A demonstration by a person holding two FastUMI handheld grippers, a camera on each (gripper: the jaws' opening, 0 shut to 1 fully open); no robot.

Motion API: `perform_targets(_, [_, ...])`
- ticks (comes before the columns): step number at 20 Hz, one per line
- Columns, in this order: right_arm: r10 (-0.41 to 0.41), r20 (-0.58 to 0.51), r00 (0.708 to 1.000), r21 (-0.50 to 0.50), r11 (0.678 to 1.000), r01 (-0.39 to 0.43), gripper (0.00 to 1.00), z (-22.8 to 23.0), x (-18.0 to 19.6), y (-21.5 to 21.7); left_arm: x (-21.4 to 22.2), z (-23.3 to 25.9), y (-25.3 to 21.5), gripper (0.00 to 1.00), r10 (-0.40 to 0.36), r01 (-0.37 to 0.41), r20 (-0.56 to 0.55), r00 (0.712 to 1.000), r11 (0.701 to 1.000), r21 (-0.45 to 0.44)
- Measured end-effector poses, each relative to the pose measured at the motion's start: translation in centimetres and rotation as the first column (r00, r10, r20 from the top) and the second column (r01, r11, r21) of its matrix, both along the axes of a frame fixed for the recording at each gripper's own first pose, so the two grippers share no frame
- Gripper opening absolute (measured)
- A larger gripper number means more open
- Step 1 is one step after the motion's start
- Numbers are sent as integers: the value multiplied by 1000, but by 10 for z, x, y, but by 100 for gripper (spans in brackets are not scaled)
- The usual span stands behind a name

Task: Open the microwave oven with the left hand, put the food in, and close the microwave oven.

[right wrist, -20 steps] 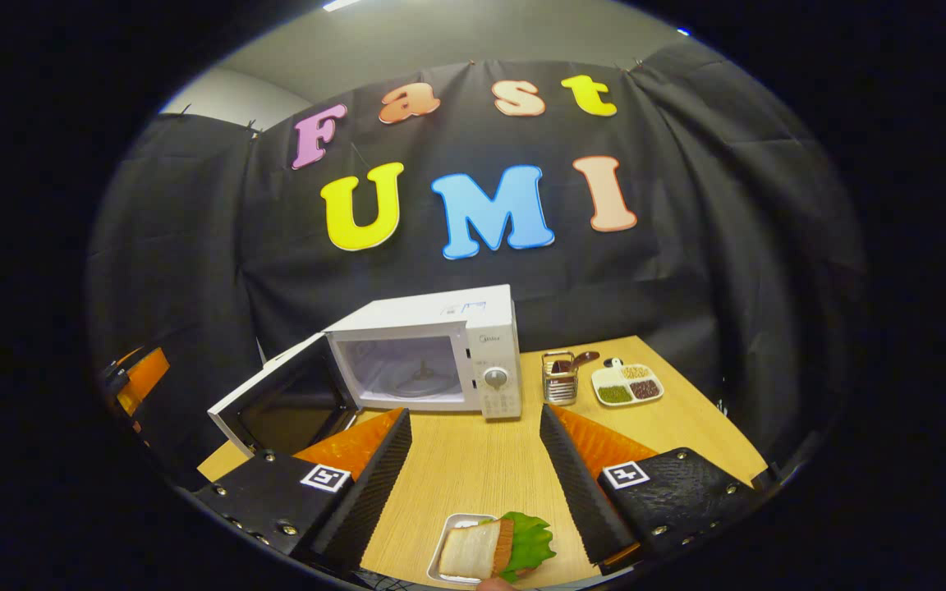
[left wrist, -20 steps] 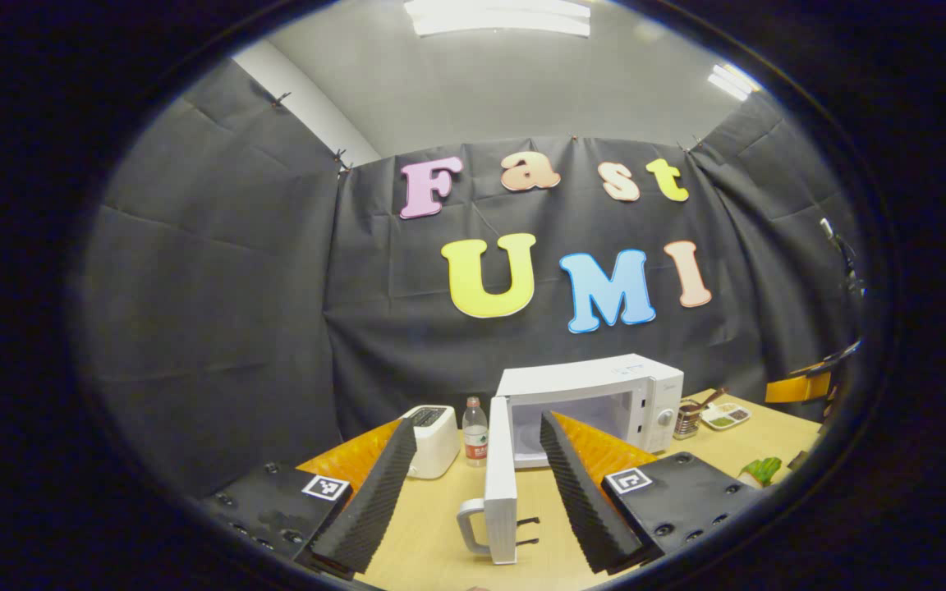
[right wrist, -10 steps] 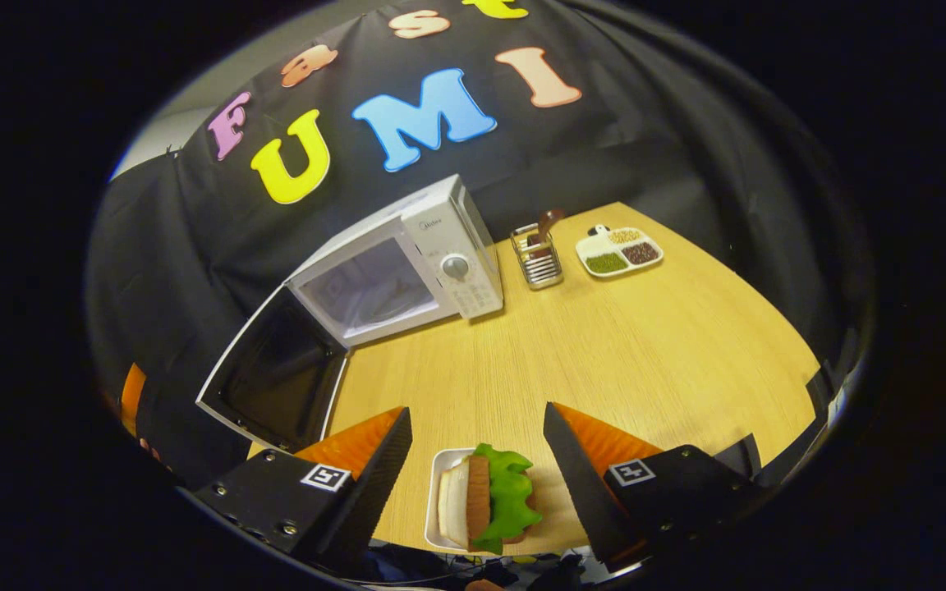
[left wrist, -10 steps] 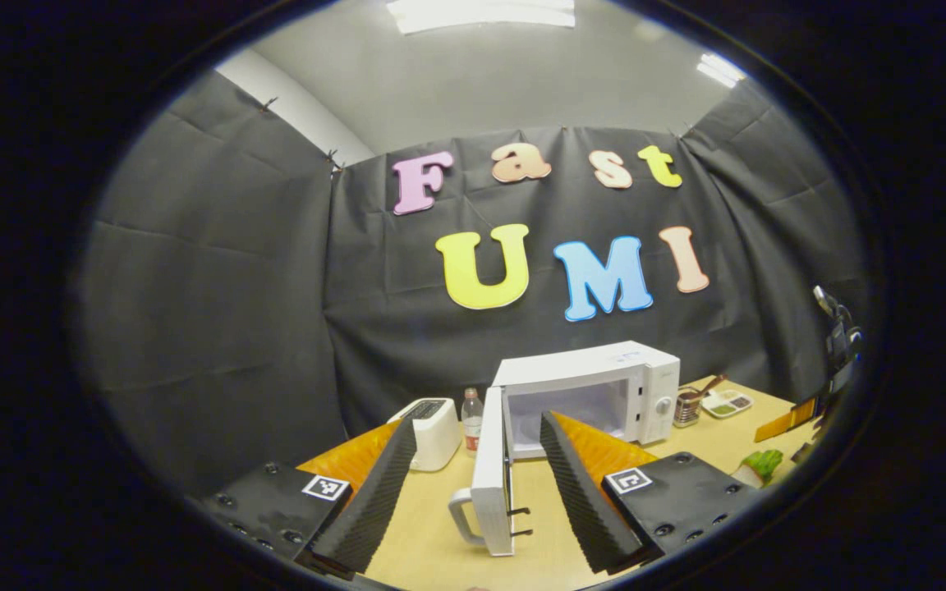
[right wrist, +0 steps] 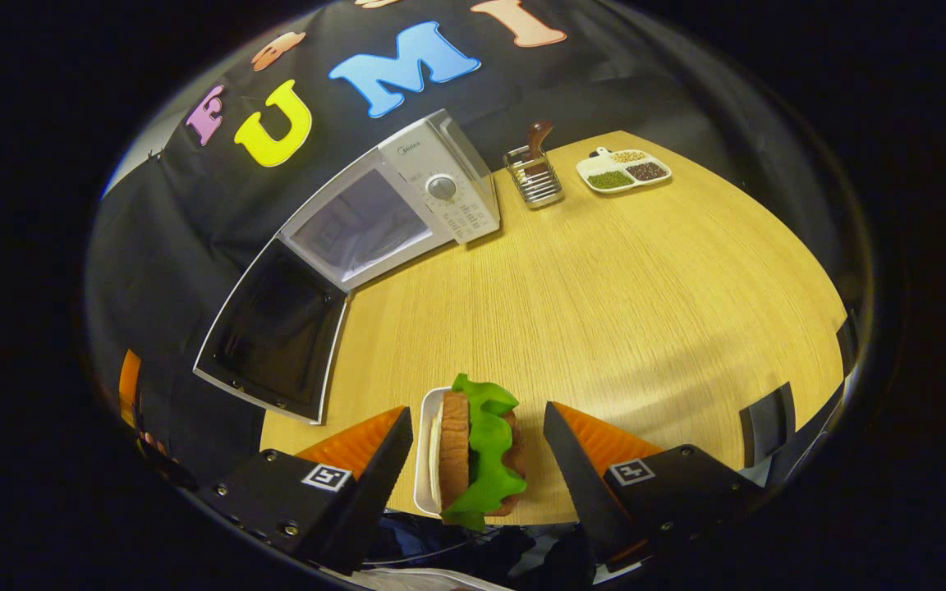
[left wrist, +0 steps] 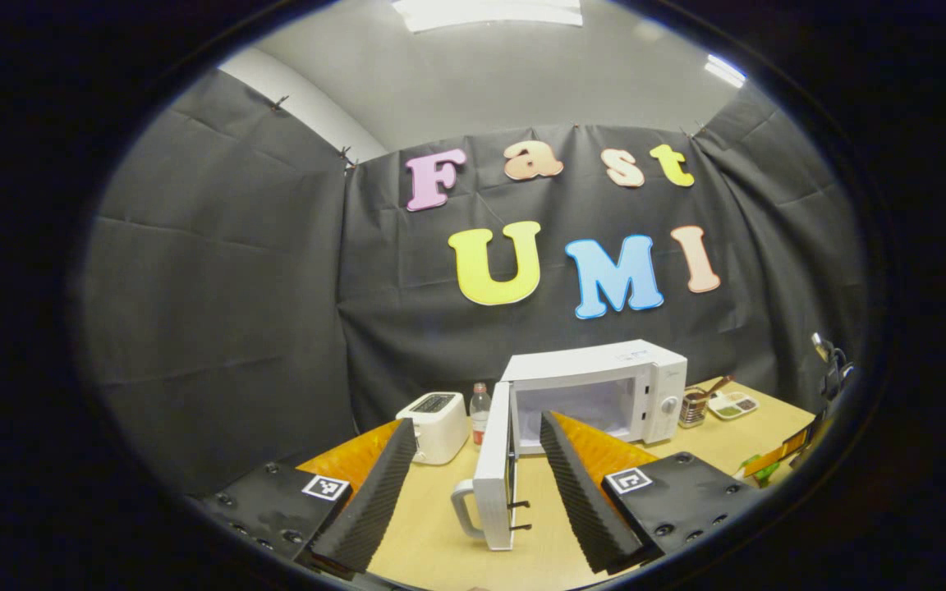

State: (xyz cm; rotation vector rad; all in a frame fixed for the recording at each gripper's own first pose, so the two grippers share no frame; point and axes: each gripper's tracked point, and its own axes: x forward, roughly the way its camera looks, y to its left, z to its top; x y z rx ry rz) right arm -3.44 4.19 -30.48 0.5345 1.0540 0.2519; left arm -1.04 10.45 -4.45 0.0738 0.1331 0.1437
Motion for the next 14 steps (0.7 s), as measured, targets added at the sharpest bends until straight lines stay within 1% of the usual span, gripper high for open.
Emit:
perform_targets(1, [9,-20,1000,10,1000,-9,98,-4,-5,3,-2,-1,-1,94,6,-6,-4,1000,1000,0])
perform_targets(2, [16,-40,999,24,1000,-15,98,-6,-9,4,-4,-1,-1,98,12,-12,-6,1000,1000,1])
perform_targets(4, [23,-76,997,67,998,-18,94,-10,-15,11,-9,-1,-1,98,29,-29,-7,1000,1000,9])
perform_targets(6, [39,-108,993,114,993,-27,93,-10,-22,19,-13,1,-5,99,35,-35,-9,999,999,6])
perform_targets(7, [40,-123,992,138,990,-23,84,-13,-23,23,-17,1,-7,99,40,-40,-9,999,999,6])
perform_targets(8, [31,-134,991,155,988,-10,70,-9,-24,21,-18,3,-9,99,46,-46,-5,999,999,9])
perform_targets(9, [26,-142,990,176,984,0,57,-11,-25,22,-22,5,-10,100,53,-53,-1,999,999,12])
perform_targets(10, [40,-148,988,193,981,-11,52,-10,-27,23,-25,5,-12,100,62,-62,0,998,998,15])
perform_targets(11, [29,-138,990,183,983,-3,52,-15,-23,19,-30,4,-13,100,71,-71,1,997,997,16])
perform_targets(12, [61,-145,988,194,981,-32,44,-18,-23,28,-35,6,-15,100,78,-78,4,997,997,15])
perform_targets(13, [83,-129,988,180,982,-59,37,-11,-29,23,-38,6,-17,100,88,-88,6,996,996,15])
perform_targets(14, [108,-110,988,163,983,-89,37,-11,-28,25,-41,7,-18,100,95,-96,9,995,995,14])
